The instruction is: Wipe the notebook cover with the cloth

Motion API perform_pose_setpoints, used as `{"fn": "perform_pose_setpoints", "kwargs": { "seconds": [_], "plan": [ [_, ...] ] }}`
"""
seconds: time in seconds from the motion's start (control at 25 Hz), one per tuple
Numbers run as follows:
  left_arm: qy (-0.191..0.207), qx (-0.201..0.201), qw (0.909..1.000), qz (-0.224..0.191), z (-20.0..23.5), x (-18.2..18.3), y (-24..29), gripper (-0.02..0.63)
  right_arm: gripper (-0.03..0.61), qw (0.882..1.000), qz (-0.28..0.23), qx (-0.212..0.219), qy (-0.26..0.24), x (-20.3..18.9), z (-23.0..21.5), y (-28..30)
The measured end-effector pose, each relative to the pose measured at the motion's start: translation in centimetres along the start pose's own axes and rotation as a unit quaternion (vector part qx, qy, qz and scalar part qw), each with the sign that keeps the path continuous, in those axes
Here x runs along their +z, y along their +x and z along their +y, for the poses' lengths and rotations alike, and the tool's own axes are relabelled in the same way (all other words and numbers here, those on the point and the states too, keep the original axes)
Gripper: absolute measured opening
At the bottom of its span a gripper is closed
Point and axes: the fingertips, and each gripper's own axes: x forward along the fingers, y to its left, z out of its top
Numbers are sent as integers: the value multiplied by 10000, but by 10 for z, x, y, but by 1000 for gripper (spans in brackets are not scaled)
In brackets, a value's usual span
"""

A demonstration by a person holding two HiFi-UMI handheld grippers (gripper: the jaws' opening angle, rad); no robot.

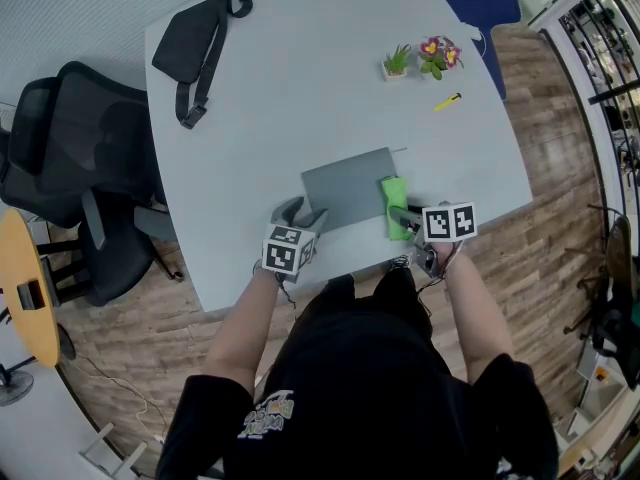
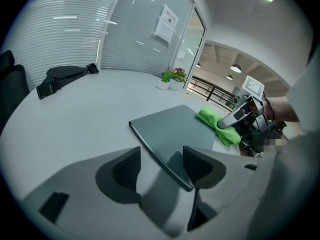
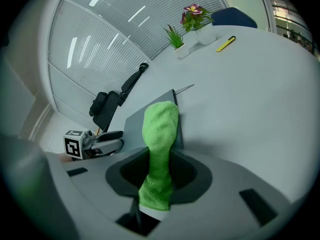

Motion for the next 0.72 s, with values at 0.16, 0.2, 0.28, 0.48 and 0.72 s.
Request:
{"fn": "perform_pose_setpoints", "kwargs": {
  "seconds": [0.16,0.2,0.28,0.48,0.72],
  "plan": [
    [6,9,10000,-1,0,-1,0,258,109,10000,8,-56,-5,-1,-7,-5],
    [9,11,10000,-2,0,-1,1,258,109,10000,7,-75,10,-1,-9,-6],
    [13,12,10000,1,0,0,0,258,109,9999,-4,-108,41,-1,-13,-9],
    [6,52,10000,-26,1,0,1,258,110,9996,-195,-170,-103,7,-14,-22],
    [-175,306,9994,-34,5,0,-6,258,110,9943,-707,-70,-795,35,1,-49]
  ]
}}
